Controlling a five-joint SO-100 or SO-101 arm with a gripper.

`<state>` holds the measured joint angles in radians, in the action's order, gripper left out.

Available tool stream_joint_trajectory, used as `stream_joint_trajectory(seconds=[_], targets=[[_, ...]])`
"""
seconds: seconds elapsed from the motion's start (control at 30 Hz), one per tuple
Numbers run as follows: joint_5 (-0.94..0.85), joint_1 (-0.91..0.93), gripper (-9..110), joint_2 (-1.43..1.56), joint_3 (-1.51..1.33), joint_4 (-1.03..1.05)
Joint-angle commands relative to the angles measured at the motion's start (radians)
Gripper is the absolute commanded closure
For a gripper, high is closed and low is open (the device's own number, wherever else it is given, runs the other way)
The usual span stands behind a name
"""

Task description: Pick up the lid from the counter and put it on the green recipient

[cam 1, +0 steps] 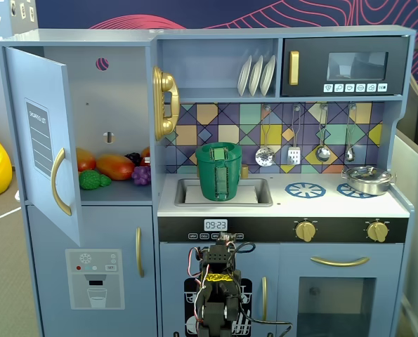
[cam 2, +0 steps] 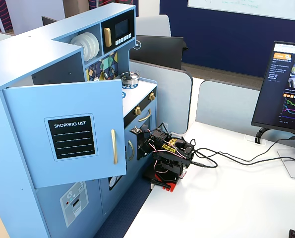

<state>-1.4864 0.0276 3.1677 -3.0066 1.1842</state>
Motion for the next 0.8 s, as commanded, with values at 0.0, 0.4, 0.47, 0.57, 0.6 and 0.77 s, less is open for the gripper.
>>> stream_joint_trajectory(seconds=[0.0, 0.4, 0.47, 0.57, 0.6, 0.77], targets=[[-0.029, 0.012, 101, 0.011, 0.009, 0.115], [-0.114, 0.006, 100, 0.011, 0.009, 0.337], [-0.054, 0.003, 100, 0.011, 0.009, 0.348], [-0.049, 0.006, 100, 0.011, 0.009, 0.348], [-0.049, 0.006, 100, 0.011, 0.009, 0.348], [-0.049, 0.006, 100, 0.011, 0.009, 0.348]])
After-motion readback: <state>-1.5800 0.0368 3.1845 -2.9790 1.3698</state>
